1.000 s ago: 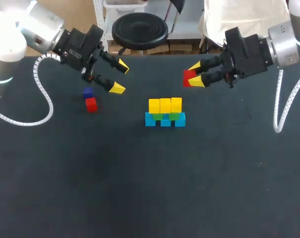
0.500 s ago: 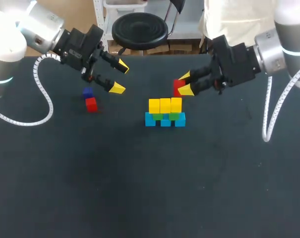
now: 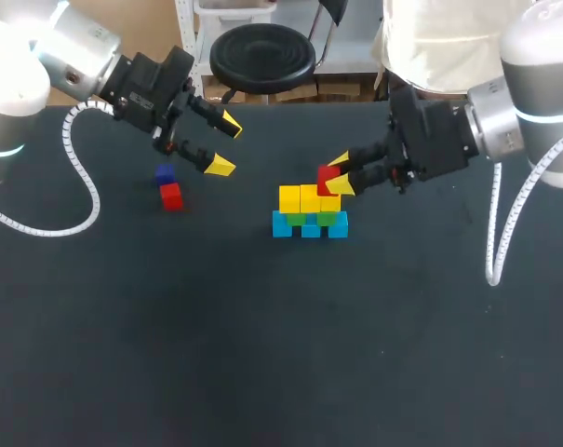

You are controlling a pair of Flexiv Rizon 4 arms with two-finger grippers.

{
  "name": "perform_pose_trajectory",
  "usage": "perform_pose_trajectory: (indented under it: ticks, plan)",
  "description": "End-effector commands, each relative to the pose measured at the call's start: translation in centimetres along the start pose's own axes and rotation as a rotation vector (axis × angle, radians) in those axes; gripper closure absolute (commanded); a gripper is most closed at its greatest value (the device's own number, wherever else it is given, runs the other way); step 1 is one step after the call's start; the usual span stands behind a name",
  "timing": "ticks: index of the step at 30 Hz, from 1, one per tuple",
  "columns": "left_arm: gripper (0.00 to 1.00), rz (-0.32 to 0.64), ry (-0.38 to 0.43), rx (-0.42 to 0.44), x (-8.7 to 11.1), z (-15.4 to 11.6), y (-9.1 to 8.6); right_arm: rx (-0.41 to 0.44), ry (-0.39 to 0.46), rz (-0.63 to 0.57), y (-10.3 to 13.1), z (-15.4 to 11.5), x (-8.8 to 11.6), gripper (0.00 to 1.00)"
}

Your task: Place the blue cubes, place green cubes on the blue cubes, place the yellow cubes on the green cubes, then place the red cubes on the yellow cubes, and place purple cube on the red cubes.

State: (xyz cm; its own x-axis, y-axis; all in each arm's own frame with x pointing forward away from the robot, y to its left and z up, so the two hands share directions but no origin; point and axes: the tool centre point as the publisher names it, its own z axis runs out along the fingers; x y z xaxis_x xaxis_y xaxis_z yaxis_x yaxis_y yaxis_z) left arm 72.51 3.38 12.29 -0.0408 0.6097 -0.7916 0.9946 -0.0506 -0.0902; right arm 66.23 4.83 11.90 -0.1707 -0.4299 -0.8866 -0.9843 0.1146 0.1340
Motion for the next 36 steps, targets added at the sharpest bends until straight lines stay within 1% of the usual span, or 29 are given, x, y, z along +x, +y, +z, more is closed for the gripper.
perform_pose_trajectory:
  ticks: [1,7,12,20,28,30,36]
  plan:
    - [0.0,0.001,-0.001,-0.003,0.0,0.0,-0.1,0.006,0.01,-0.001,0.0,0.5,0.2,1.0]
    - [0.0,0.001,-0.001,-0.003,0.0,0.0,-0.1,0.015,0.017,0.011,0.1,0.3,0.7,1.0]
    - [0.0,0.001,-0.001,-0.003,0.0,0.0,-0.1,0.019,0.071,0.009,0.1,0.2,0.7,1.0]
    - [0.0,0.001,-0.001,-0.003,0.0,0.0,-0.1,0.006,0.103,0.014,-0.6,0.4,1.2,1.0]
    - [0.0,0.001,-0.001,-0.003,0.0,0.0,-0.1,0.005,0.088,0.001,-1.5,0.7,1.6,1.0]
    - [0.0,0.001,-0.001,-0.003,0.0,0.0,-0.1,0.009,0.068,-0.006,-1.6,0.7,1.7,1.0]
    - [0.0,0.001,-0.001,-0.003,0.0,0.0,-0.1,0.008,0.05,-0.006,-1.8,1.1,2.0,1.0]
